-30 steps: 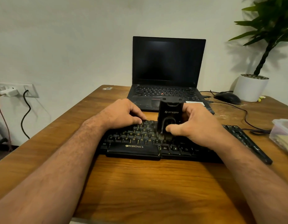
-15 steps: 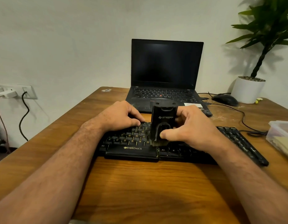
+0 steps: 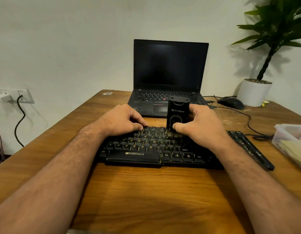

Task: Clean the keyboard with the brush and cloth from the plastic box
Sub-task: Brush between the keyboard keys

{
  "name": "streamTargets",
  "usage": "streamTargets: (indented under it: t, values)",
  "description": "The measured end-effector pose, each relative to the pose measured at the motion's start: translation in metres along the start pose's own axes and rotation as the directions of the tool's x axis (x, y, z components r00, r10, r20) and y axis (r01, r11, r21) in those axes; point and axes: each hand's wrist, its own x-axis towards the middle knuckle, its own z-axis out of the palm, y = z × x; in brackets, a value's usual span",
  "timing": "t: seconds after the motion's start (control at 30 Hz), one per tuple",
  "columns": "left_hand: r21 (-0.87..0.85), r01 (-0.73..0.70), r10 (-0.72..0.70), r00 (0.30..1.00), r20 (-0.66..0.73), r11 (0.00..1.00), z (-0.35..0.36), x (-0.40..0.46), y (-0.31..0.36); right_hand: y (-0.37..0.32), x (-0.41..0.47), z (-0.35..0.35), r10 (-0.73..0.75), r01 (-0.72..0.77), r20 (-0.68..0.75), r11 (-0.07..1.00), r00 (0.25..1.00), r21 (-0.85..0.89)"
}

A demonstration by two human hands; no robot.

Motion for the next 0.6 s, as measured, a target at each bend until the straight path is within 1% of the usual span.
streamTargets:
  t: [0.03, 0.07, 0.13, 0.2, 0.27, 0.33, 0.37, 0.4, 0.47, 0.5, 0.53, 0.6]
  values:
    - [-0.003, 0.002, -0.002, 1.0, -0.001, 1.0, 0.0, 0.0, 0.0, 0.0, 0.0, 0.0, -0.006, 0.006, -0.013, 1.0, 1.0, 0.013]
    - [-0.003, 0.002, -0.002, 1.0, -0.001, 1.0, 0.0, 0.0, 0.0, 0.0, -0.001, -0.002, -0.017, 0.017, 0.005, 0.999, 1.0, 0.05]
    - [0.013, -0.009, 0.009, 1.0, 0.001, 1.0, 0.0, 0.0, 0.0, -0.002, -0.007, -0.004, -0.043, 0.031, 0.096, 0.991, 0.994, 0.13]
    - [0.019, -0.012, 0.012, 1.0, -0.001, 1.0, 0.0, 0.0, 0.0, -0.003, -0.01, -0.002, -0.054, 0.039, 0.158, 0.994, 0.986, 0.099]
    - [0.009, -0.007, 0.007, 1.0, -0.009, 1.0, 0.0, 0.0, -0.001, -0.001, -0.006, 0.001, -0.028, 0.024, 0.108, 0.999, 0.994, 0.042]
    - [0.011, -0.005, 0.006, 1.0, -0.015, 1.0, 0.0, 0.0, -0.001, 0.0, -0.002, 0.0, -0.012, 0.011, 0.018, 1.0, 1.0, 0.023]
    - [0.016, -0.007, 0.008, 1.0, -0.016, 1.0, 0.0, 0.0, -0.001, 0.001, -0.001, -0.002, -0.014, 0.014, 0.003, 1.0, 1.0, 0.021]
    - [0.022, -0.011, 0.011, 1.0, -0.016, 1.0, 0.0, 0.0, -0.001, 0.002, -0.001, -0.005, -0.021, 0.02, 0.019, 0.999, 1.0, 0.048]
    - [0.031, -0.022, 0.022, 1.0, -0.017, 0.999, 0.0, 0.0, -0.001, 0.002, -0.006, -0.01, -0.036, 0.022, 0.108, 0.992, 0.993, 0.122]
    - [0.03, -0.024, 0.024, 1.0, -0.015, 0.999, 0.0, 0.0, -0.001, 0.003, -0.008, -0.01, -0.034, 0.018, 0.139, 0.993, 0.99, 0.119]
    - [0.026, -0.021, 0.021, 1.0, -0.014, 0.999, 0.0, 0.0, -0.001, 0.004, -0.008, -0.009, -0.026, 0.014, 0.136, 0.996, 0.99, 0.084]
    - [0.014, -0.009, 0.009, 1.0, -0.016, 1.0, 0.0, -0.001, 0.0, 0.005, -0.004, -0.008, 0.0, 0.0, 0.039, 1.0, 0.999, 0.002]
